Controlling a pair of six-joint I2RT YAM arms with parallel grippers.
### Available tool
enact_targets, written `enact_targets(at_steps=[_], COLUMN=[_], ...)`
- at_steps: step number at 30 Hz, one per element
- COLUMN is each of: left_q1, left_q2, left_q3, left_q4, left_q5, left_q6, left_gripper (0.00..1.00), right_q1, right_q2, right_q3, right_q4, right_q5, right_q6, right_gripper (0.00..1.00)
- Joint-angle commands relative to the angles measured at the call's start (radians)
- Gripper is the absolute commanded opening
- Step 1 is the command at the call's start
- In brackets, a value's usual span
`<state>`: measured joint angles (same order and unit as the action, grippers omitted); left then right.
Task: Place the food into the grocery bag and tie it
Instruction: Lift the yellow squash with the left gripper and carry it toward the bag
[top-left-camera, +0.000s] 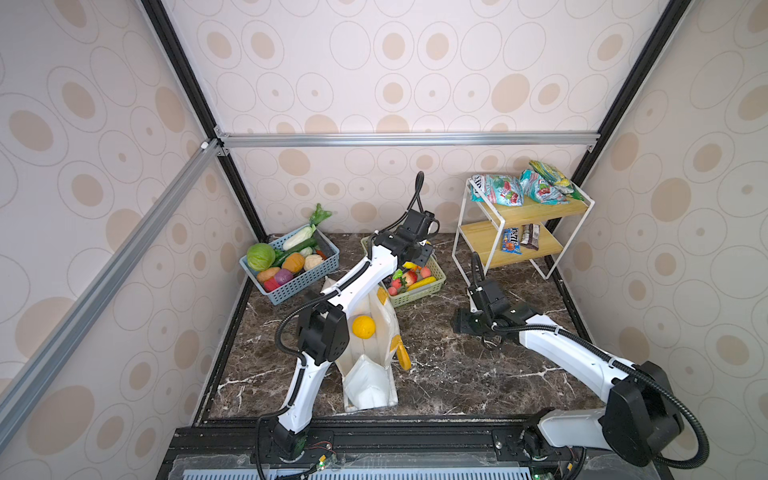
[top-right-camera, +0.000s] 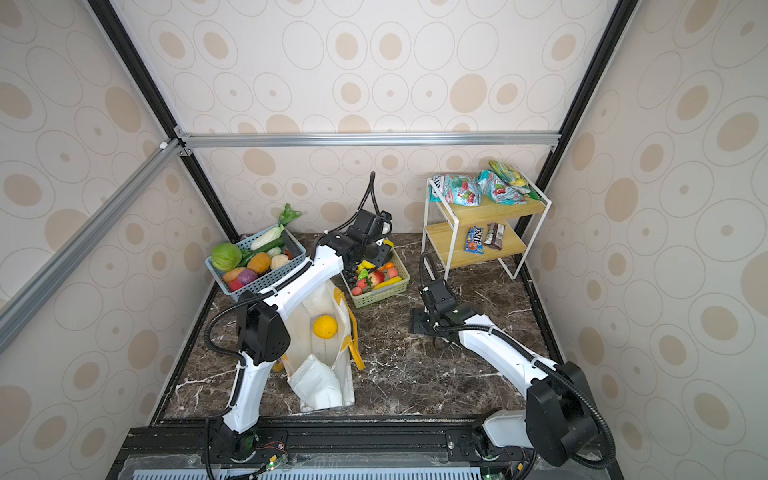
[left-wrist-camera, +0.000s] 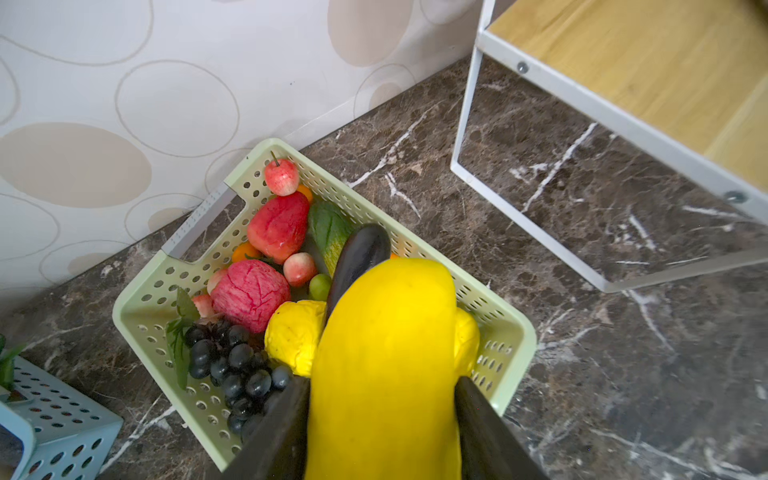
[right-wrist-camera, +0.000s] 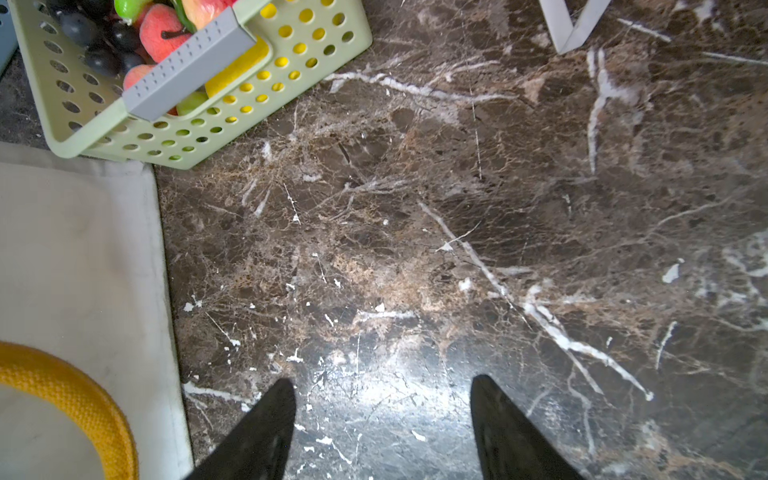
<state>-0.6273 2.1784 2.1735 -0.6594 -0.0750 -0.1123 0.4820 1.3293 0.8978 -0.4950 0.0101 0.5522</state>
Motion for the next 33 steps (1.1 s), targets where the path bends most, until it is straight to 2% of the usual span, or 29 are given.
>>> enact_targets(at_steps=[1,5,21,33], left_q1=[0.024,0.047,0.091,0.107], left_q2=[-0.093,-0.165,-0.403,-0.577], left_q3=[-0.056,-0.126,-0.366,-0.542], left_q4=[0.040,0.090,0.216,0.227], left_q5=[0.106,0.194,0.352,0.368], left_q6=[-0.056,-0.099,-0.195,-0.221], left_gripper=[0.54,0.53,0.54,0.55], right_q1=[-0.005,-0.005,-0.006,-0.006], right_q2=[0.014,0.025,0.057,0.089], right_q3=[0.029,0.036,0.036,0.047], right_q4=[0.003,0.008,0.038,0.047], right_q5=[-0.010,-0.015,-0.042,-0.061], right_q6=[-0.012,-0.016,-0.022,-0.035], right_gripper=[0.70,0.70,0.70,0.70])
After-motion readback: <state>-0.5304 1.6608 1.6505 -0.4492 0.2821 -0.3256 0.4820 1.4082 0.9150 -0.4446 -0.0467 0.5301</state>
